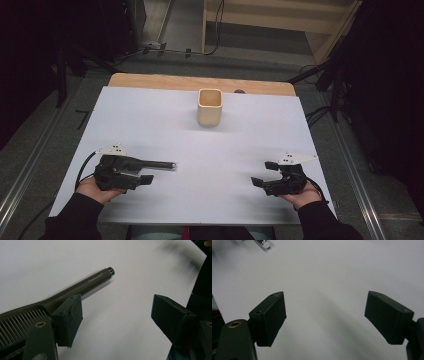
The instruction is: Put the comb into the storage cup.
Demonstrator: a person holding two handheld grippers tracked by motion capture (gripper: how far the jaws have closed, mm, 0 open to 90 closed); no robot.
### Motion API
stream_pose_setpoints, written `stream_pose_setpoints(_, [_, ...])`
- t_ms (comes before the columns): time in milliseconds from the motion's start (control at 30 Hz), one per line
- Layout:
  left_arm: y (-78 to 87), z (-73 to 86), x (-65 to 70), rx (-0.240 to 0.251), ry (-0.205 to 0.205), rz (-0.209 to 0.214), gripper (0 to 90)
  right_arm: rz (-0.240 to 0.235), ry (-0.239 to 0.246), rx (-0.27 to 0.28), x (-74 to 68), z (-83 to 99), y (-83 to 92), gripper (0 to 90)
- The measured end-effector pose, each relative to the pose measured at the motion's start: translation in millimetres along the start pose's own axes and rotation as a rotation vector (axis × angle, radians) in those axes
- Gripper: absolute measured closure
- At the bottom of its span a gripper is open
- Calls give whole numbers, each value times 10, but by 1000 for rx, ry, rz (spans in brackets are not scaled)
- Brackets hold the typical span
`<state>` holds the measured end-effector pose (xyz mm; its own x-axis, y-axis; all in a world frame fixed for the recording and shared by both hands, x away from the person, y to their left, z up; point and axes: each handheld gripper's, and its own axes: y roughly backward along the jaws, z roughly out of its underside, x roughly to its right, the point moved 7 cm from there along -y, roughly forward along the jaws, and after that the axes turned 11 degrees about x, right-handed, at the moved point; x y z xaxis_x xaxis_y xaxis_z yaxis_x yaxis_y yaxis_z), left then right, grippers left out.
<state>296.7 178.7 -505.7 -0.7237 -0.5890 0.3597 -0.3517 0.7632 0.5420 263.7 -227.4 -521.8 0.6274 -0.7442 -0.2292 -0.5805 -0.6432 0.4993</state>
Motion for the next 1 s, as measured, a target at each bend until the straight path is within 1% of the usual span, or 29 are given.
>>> stream_pose_setpoints(133, [8, -7, -3, 1, 2, 2, 257, 4, -2, 3, 10, 5, 8, 156])
stream_pose_setpoints(200, [3, -15, -1, 8, 9, 4, 258, 1, 0, 3, 12, 5, 14, 160])
stream_pose_setpoints(333, [-11, -7, -12, -3, 4, -7, 258, -9, -13, 10, 11, -10, 2, 163])
stream_pose_setpoints(400, [-6, -18, -6, 2, -4, -13, 258, -11, -19, 11, 9, -11, -1, 168])
stream_pose_setpoints(467, [5, -27, 0, 6, -9, -16, 258, -12, -14, 6, 13, -4, -7, 170])
stream_pose_setpoints(533, [9, -19, 3, 5, -1, -12, 258, -16, -24, 11, 11, -11, -13, 170])
stream_pose_setpoints(600, [12, -22, 9, 11, 17, 0, 258, -18, -22, 15, 8, -16, -16, 170])
stream_pose_setpoints(633, [12, -24, 9, 12, 22, 0, 258, -18, -19, 13, 9, -15, -16, 170])
stream_pose_setpoints(800, [10, -29, -8, 9, 23, -8, 258, -24, -29, 12, 3, -17, -17, 174])
stream_pose_setpoints(1000, [4, -23, -15, 1, 16, -14, 257, -27, -24, 14, -1, -20, -17, 174])
